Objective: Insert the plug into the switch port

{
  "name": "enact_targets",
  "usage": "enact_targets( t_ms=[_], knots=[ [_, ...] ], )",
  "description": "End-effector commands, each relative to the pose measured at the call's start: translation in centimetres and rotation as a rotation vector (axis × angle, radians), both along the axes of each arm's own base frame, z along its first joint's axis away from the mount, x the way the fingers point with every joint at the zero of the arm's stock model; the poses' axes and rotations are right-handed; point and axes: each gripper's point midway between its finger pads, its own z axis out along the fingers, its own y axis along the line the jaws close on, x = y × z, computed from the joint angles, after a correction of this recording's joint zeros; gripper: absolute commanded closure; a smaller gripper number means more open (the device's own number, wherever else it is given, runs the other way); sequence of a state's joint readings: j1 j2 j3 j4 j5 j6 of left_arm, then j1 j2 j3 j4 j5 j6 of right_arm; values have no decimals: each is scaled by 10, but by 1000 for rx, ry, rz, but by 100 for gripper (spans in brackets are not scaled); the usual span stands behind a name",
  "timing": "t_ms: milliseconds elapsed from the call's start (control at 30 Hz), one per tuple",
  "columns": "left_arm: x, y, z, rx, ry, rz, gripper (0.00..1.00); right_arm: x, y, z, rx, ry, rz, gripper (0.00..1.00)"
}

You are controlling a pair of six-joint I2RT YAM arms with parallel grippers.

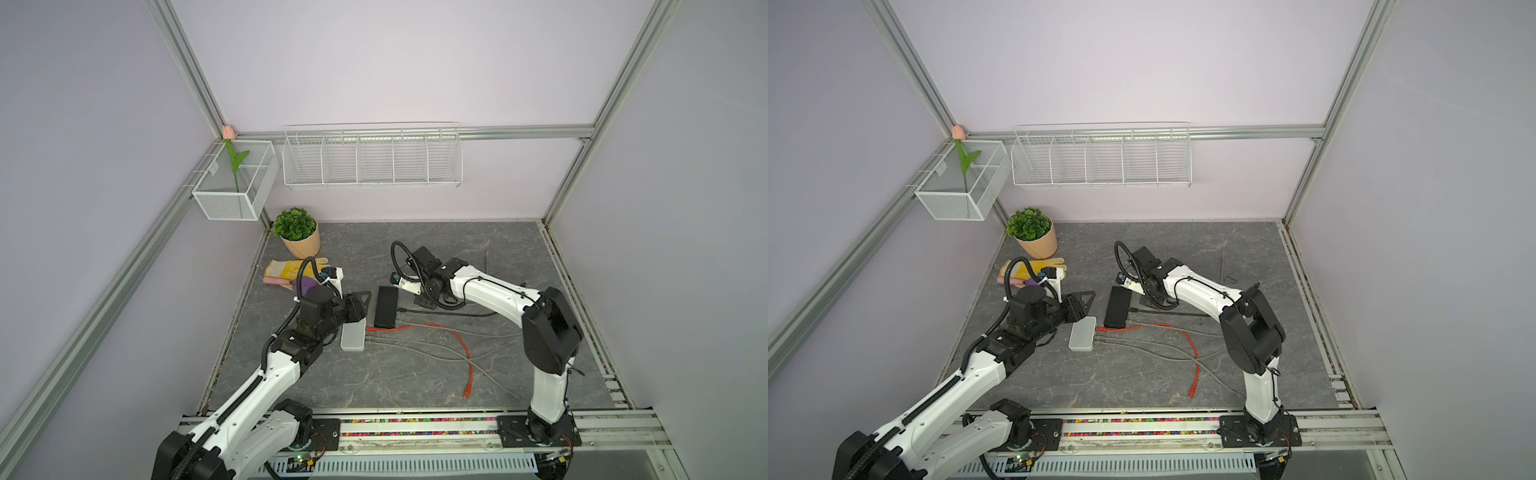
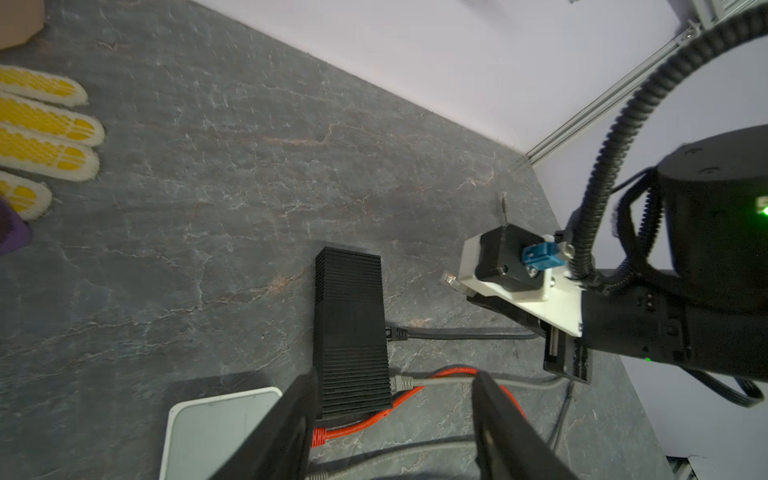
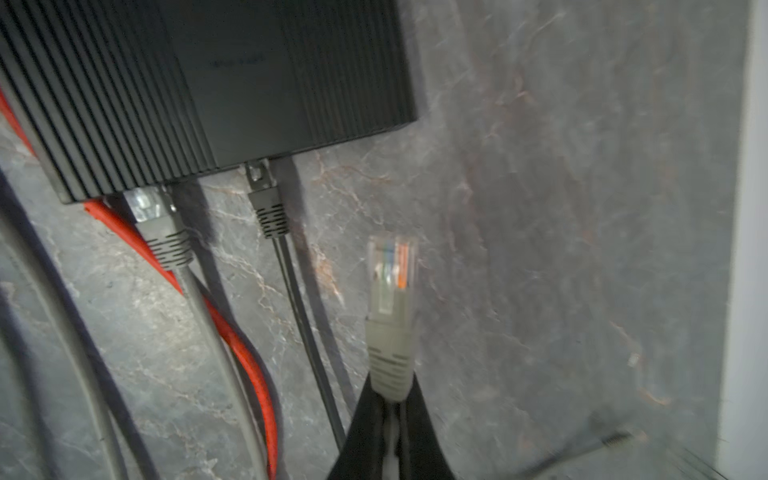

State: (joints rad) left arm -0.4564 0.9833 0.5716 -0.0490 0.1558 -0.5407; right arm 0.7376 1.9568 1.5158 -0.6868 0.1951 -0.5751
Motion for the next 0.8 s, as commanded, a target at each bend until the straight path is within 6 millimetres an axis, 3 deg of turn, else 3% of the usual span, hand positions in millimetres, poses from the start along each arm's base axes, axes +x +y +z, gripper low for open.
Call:
enact_targets(
  t_ms=[0, 267, 467, 767],
  knots=[
    [14, -7, -2, -29, -8, -9, 41, -6, 8, -4, 62, 90, 3, 93],
    [54, -17, -52, 9, 126, 18, 42, -6, 21, -30, 91, 194, -2, 93],
    [78, -28, -70, 68, 173, -19, 43, 1, 19, -42, 74, 204, -23, 93],
    [93, -49, -105, 32, 243, -83, 48, 8, 15, -52, 52, 221, -50, 93]
  ],
)
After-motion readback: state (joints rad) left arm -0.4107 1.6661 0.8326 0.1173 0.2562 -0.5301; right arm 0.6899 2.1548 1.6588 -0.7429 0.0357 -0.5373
